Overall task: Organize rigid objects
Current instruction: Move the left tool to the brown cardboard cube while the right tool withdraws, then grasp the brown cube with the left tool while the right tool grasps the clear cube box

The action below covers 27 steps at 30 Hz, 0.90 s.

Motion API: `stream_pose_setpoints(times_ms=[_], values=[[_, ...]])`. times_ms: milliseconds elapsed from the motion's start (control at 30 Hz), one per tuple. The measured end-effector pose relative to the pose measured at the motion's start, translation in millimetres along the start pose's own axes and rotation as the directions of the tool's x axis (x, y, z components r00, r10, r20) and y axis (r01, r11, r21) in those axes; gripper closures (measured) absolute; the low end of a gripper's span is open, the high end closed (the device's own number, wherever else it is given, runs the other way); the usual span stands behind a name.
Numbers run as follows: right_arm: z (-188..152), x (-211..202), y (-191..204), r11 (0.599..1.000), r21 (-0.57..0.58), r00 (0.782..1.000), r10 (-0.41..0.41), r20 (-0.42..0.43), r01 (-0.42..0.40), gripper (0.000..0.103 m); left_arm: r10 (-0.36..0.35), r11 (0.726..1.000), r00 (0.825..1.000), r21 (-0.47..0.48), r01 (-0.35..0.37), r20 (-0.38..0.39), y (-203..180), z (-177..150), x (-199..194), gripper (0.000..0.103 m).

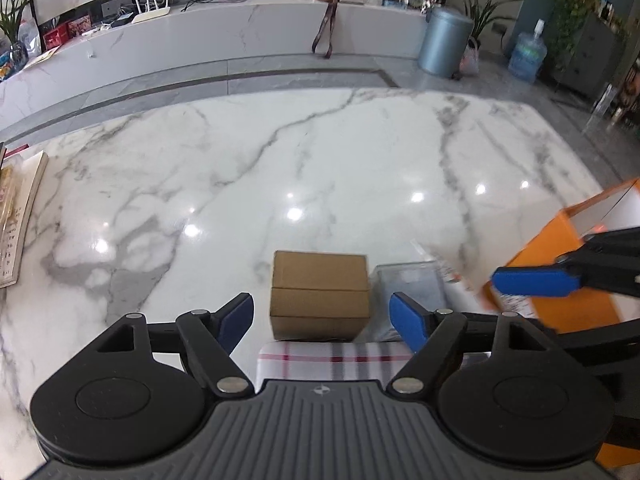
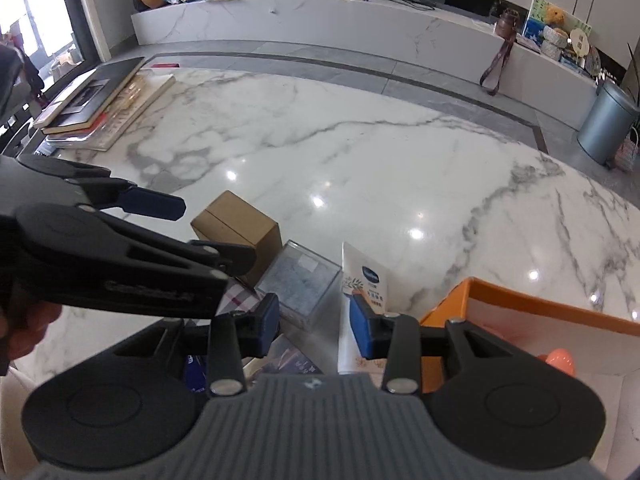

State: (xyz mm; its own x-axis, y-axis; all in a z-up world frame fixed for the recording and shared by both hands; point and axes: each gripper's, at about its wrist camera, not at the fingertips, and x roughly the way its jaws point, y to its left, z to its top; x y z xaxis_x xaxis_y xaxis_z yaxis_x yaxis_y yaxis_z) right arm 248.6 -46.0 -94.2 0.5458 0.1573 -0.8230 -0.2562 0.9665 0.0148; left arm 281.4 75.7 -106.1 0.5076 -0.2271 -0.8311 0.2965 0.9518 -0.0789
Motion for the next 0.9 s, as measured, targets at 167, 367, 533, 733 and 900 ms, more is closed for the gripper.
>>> stream_pose_setpoints(times_ms=[167, 367, 533, 733, 900], values=[[-1, 7, 4, 1.000, -0.028, 1.000, -0.002, -0.003, 0.002, 0.063, -0.007, 1.000, 1.000, -0.006, 0.007, -0.001, 6, -5, 14, 0.016], [-4, 10, 5, 1.000, 0.012, 1.000, 0.001, 0.001, -0.001, 0.063, -0.044, 0.999, 0.998, 0.012, 0.044, 0.041, 6, -6, 14, 0.034], [1, 10, 7, 0.999, 0.047, 1.000, 0.015, 0.022, -0.016, 0.063, -0.013, 1.000, 0.995, -0.016, 0.014, 0.098, 17, -6, -3, 0.034], [12, 27, 11, 0.988, 0.153, 1.000, 0.016, -0.019, -0.013, 0.061, 0.051, 0.997, 0.991, -0.063, -0.043, 0.126, 34, -6, -23, 0.035], [18, 38, 20, 0.978, 0.208, 1.000, -0.020, -0.021, 0.024, 0.052, 0.068, 0.993, 0.990, -0.103, -0.055, 0.126, 42, -10, -31, 0.035]])
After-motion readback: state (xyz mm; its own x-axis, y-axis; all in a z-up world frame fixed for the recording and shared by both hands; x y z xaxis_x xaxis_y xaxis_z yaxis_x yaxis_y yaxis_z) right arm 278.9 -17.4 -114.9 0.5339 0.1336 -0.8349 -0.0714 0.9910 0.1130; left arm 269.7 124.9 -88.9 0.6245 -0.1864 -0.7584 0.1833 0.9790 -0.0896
